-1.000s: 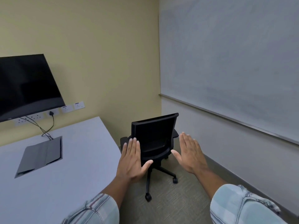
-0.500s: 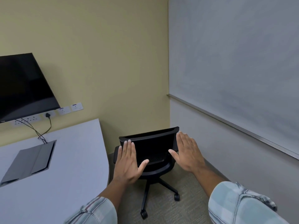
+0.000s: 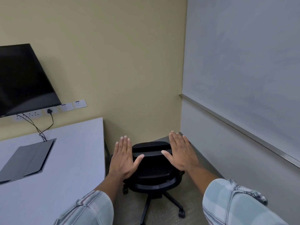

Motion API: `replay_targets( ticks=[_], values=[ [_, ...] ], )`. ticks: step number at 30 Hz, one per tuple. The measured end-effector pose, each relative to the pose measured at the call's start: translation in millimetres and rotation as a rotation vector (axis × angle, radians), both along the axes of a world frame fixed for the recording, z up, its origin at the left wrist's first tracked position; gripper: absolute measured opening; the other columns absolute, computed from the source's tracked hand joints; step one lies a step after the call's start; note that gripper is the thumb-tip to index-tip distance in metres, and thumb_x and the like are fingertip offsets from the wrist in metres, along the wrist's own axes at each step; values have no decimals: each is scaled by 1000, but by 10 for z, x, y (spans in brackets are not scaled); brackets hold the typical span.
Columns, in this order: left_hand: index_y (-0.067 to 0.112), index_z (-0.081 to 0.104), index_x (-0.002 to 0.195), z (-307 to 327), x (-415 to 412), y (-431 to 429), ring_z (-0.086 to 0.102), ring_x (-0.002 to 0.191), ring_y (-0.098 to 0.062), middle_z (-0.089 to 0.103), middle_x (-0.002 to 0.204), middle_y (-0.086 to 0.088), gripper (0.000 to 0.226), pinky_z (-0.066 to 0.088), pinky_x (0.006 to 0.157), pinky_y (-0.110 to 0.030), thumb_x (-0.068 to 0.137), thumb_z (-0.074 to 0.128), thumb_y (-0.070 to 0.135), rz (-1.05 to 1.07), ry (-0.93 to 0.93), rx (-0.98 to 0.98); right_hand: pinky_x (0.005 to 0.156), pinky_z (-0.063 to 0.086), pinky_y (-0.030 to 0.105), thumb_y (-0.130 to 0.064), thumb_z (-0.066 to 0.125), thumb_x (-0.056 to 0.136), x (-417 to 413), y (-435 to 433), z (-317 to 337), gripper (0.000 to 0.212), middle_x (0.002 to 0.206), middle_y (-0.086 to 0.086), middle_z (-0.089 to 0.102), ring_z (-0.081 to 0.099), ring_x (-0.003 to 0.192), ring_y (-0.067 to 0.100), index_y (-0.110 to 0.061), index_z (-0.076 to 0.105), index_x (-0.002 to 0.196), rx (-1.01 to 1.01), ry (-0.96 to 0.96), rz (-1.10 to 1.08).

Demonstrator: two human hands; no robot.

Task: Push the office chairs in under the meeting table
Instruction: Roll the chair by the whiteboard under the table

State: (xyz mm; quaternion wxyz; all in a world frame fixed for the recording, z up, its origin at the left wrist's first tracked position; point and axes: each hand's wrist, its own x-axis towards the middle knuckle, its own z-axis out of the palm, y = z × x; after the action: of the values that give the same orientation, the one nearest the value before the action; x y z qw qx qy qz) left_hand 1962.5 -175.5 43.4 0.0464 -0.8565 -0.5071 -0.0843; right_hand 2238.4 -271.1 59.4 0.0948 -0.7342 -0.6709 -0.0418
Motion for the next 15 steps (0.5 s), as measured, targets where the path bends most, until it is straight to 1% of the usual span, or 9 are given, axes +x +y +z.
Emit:
replay_targets(
  ticks=[4, 8, 9, 10, 11, 12, 13, 14, 15],
  values=[
    [3, -8, 171, -30, 124, 406, -21, 166, -25, -13, 181, -14, 114, -12, 136, -44, 95, -2, 89, 31, -30, -34, 138, -5, 47, -81, 10, 103, 194, 439, -79, 102, 184, 13, 1, -1, 170, 28, -8, 0, 174, -60, -23, 17],
    [7, -7, 172, -154, 226, 765, -19, 167, -24, -12, 182, -13, 115, -11, 136, -44, 94, -5, 90, -1, 37, -112, 138, -2, 48, -91, -1, 94, 357, 774, -235, 114, 184, 12, 8, 3, 170, 27, -9, 4, 174, -89, -5, 69],
    [8, -1, 174, -201, 235, 810, -13, 169, -25, -4, 183, -12, 115, -8, 137, -45, 93, -6, 90, -10, 63, -140, 138, -1, 49, -93, -3, 92, 389, 819, -290, 118, 183, 12, 12, 8, 169, 27, -9, 8, 174, -97, 3, 77],
    [10, 9, 174, -248, 245, 842, -3, 170, -25, 9, 183, -12, 115, -2, 138, -46, 93, -6, 91, -16, 81, -165, 138, 1, 49, -95, -5, 91, 421, 857, -346, 121, 182, 12, 19, 14, 168, 27, -9, 15, 173, -105, 7, 84],
    [14, 22, 174, -296, 250, 872, 12, 169, -26, 27, 179, -11, 114, 7, 138, -46, 94, -5, 91, -17, 86, -183, 138, 4, 50, -96, -6, 89, 452, 900, -399, 123, 179, 12, 27, 21, 167, 27, -9, 23, 171, -117, 11, 96],
    [18, 34, 171, -332, 246, 897, 30, 164, -26, 46, 170, -9, 113, 18, 135, -46, 94, -3, 92, -14, 85, -184, 138, 8, 50, -97, -6, 88, 478, 947, -436, 124, 176, 10, 35, 28, 164, 26, -10, 32, 169, -130, 14, 114],
    [22, 44, 166, -347, 242, 907, 47, 153, -25, 62, 155, -6, 111, 30, 130, -45, 94, -2, 93, -11, 82, -160, 137, 12, 49, -98, -5, 88, 497, 977, -448, 125, 172, 9, 43, 35, 160, 24, -12, 39, 166, -143, 16, 134],
    [25, 53, 160, -357, 253, 926, 61, 136, -23, 73, 138, -2, 110, 42, 121, -43, 93, -2, 94, -6, 75, -125, 137, 16, 49, -99, -4, 87, 525, 1026, -455, 124, 166, 6, 51, 43, 156, 22, -13, 46, 162, -157, 19, 153],
    [27, 61, 152, -363, 275, 951, 69, 121, -21, 77, 124, 1, 108, 49, 110, -43, 93, -1, 94, 0, 61, -92, 136, 19, 48, -99, -4, 87, 558, 1085, -458, 124, 160, 4, 58, 50, 150, 21, -14, 51, 158, -168, 20, 164]
  ],
)
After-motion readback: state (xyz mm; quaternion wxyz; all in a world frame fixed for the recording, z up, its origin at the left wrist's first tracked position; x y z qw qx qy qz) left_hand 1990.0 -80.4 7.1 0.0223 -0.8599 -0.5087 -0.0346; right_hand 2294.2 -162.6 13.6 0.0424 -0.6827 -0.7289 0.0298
